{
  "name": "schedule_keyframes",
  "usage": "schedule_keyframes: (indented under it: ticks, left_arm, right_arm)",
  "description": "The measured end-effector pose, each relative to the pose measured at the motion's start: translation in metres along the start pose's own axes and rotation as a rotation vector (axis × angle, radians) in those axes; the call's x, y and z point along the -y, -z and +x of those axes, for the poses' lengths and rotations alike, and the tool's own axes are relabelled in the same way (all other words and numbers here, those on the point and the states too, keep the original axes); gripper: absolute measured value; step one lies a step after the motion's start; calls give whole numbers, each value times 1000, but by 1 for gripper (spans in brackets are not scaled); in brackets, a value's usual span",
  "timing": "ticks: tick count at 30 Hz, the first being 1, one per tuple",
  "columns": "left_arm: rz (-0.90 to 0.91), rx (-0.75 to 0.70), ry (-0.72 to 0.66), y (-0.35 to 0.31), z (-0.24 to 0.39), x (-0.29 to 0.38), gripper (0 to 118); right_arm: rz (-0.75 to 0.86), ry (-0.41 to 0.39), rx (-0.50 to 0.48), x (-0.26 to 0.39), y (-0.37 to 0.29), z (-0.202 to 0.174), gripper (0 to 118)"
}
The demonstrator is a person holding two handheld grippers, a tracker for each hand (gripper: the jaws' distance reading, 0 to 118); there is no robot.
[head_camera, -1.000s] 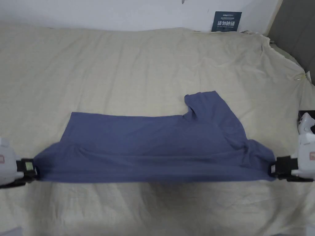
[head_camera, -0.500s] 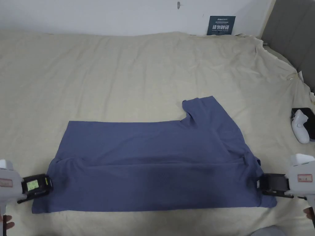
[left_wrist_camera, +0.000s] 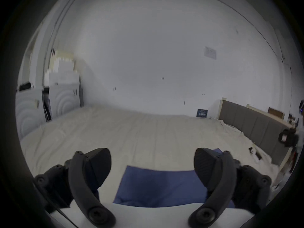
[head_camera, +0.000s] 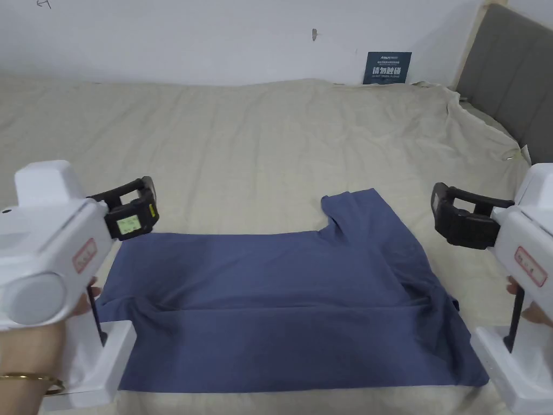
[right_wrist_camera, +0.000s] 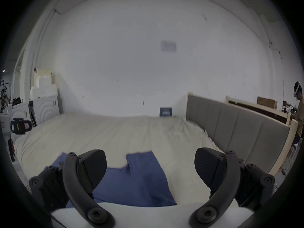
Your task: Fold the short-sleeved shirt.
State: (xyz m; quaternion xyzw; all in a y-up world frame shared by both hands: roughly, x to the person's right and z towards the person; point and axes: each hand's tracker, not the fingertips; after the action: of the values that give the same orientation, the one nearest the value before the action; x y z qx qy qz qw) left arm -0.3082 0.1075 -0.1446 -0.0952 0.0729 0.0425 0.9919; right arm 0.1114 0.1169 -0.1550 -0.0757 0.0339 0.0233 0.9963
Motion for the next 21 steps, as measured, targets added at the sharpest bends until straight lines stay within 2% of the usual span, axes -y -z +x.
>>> schedule_keyframes:
  ticks: [2,3,5,6,7,8,9,10,14,21]
  left_arm:
    - [45,-38,91,-1,10,8,80]
    - [61,-43,120,-2,15,12,67]
    - [71,-23,132,-5,21,16,45]
    - [70,-20,127,-6,23,20,25]
    - [71,-11,125,-7,24,21,11]
    - [71,-7,123,-7,25,23,3]
    - [73,-9,126,-6,27,25,0]
    - [73,-13,137,-9,31,25,0]
    - [40,10,112,-7,31,29,0]
    - [20,-2,70,-2,26,33,0]
  right_arm:
    - [33,7,7,3,-5,-9,108]
    - [36,15,5,4,-7,-13,106]
    - [46,37,-3,7,-9,-17,93]
    - [47,46,-10,8,-10,-19,74]
    - [51,57,-9,9,-12,-21,55]
    - [54,60,-9,10,-13,-23,33]
    - [55,62,-3,11,-13,-24,7]
    - [58,64,15,12,-13,-26,4]
    - [39,83,-15,17,-4,-21,0]
    - [3,72,-15,21,8,-23,0]
